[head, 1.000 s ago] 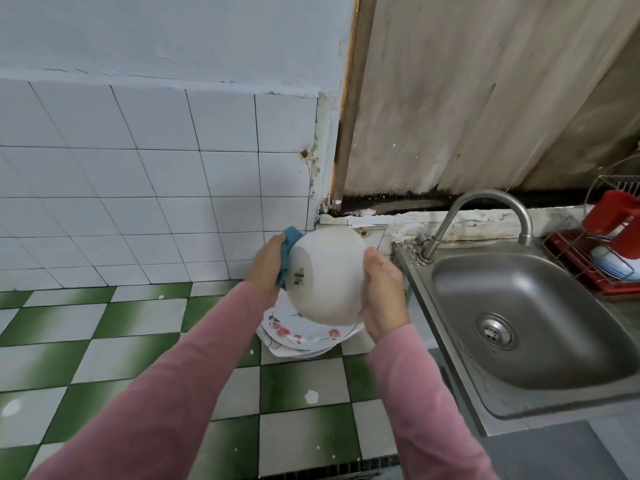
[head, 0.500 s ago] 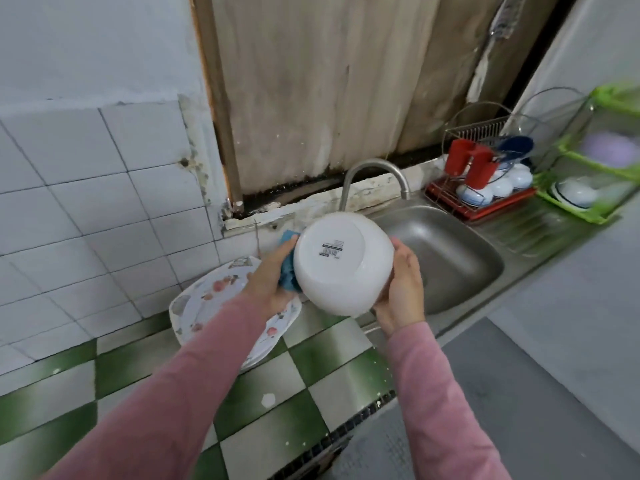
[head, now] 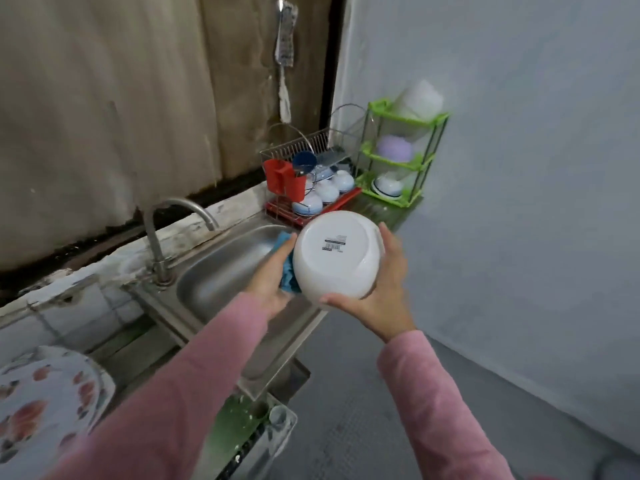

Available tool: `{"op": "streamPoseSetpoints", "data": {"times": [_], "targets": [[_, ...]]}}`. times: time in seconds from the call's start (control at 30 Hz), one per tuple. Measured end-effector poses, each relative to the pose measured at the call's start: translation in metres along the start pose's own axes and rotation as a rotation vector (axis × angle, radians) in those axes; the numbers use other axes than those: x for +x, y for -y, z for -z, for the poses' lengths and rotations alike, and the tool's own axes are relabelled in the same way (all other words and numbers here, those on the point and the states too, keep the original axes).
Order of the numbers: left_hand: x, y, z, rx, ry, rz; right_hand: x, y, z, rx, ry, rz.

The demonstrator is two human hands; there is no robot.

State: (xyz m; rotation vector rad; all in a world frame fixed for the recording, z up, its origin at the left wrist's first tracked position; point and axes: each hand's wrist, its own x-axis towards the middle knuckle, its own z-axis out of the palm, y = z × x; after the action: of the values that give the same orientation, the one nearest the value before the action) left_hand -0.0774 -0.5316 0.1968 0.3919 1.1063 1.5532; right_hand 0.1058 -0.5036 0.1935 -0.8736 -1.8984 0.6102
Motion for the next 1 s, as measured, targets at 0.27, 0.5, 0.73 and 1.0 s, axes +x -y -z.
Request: {"op": "streamPoseSetpoints", "data": {"times": [0.27,0.5,0.73,1.0], "targets": [[0.069,0.039,-0.167,-0.005,0.136,0.057,0.061,-0.094,0.135,-0.245,-0.045,0.117],[0.130,0.048,-0.240,0.001,0.168,0.090,0.110,-0.157,0.187,-0.234,-0.053,0.105],[0.230,0.027,-0.290,0.032,0.101,-0.050,0.196,-0.226,0.186,-0.155,-0.179,0.126],[0.368,-0.025,-0.344,0.330,-0.106,-0.635,0.361,-0.288,0.178,0.006,-0.241,0.097]]}}
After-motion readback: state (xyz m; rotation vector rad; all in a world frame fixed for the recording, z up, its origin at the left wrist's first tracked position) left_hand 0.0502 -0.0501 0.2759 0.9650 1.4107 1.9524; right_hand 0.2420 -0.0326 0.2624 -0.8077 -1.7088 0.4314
